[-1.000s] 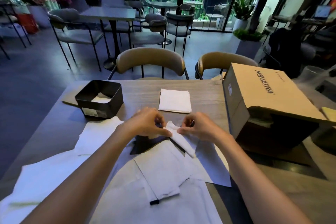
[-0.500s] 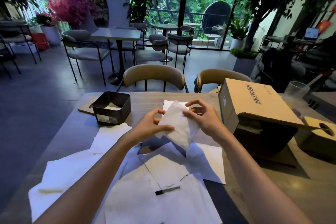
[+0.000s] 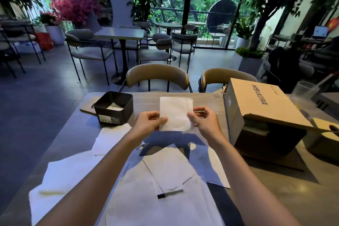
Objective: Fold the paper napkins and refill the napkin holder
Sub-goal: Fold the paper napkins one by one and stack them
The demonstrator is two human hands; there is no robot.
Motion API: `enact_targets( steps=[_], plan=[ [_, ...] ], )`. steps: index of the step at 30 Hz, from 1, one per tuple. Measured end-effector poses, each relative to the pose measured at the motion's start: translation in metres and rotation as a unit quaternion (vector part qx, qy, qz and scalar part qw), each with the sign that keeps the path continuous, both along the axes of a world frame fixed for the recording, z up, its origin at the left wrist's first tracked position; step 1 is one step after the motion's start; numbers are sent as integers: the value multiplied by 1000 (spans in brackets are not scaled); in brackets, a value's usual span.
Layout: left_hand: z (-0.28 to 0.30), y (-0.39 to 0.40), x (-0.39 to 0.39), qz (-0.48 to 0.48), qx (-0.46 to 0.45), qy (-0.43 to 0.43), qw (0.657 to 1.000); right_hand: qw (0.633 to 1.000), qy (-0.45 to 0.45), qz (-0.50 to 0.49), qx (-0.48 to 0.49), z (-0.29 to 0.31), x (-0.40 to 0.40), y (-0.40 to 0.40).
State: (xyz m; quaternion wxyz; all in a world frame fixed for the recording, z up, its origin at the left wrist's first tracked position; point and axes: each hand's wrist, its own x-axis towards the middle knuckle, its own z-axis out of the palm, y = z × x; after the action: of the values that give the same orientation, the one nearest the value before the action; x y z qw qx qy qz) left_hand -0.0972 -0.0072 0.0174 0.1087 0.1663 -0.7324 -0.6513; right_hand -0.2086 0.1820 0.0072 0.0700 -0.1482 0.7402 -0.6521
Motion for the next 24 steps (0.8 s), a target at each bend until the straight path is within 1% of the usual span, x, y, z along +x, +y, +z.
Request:
enact_targets(
  steps=[2, 4, 6, 8, 10, 13, 17, 19, 22, 24],
  plan=[
    [-5, 0, -6, 44, -33, 5, 998, 1000, 0, -18, 13, -7, -7, -2],
    [-12, 2, -16, 67, -63, 3, 996, 999, 11, -32, 34, -15, -17, -5],
    [-16, 3, -28, 83, -69, 4, 994, 997, 28, -42, 51, -20, -26, -10],
    [-19, -2, -44, 75, -70, -14, 995, 996, 40, -54, 63, -25, -38, -16],
    [-24, -8, -62, 70, -93, -42, 992, 992, 59, -71, 81, -30, -52, -22],
    [-30, -17, -93, 91, -133, -43, 986, 987, 73, -92, 113, -40, -79, -31],
    [-39, -25, -126, 92, -177, -55, 978, 981, 74, -102, 145, -53, -113, -41],
    [-43, -26, -133, 109, -208, -63, 970, 980, 76, -102, 156, -55, -123, -43],
    [-48, -26, -139, 118, -290, -80, 946, 975, 97, -102, 172, -60, -133, -44],
    [-50, -28, -141, 109, -301, -83, 944, 970, 117, -96, 189, -63, -134, -44]
  ],
)
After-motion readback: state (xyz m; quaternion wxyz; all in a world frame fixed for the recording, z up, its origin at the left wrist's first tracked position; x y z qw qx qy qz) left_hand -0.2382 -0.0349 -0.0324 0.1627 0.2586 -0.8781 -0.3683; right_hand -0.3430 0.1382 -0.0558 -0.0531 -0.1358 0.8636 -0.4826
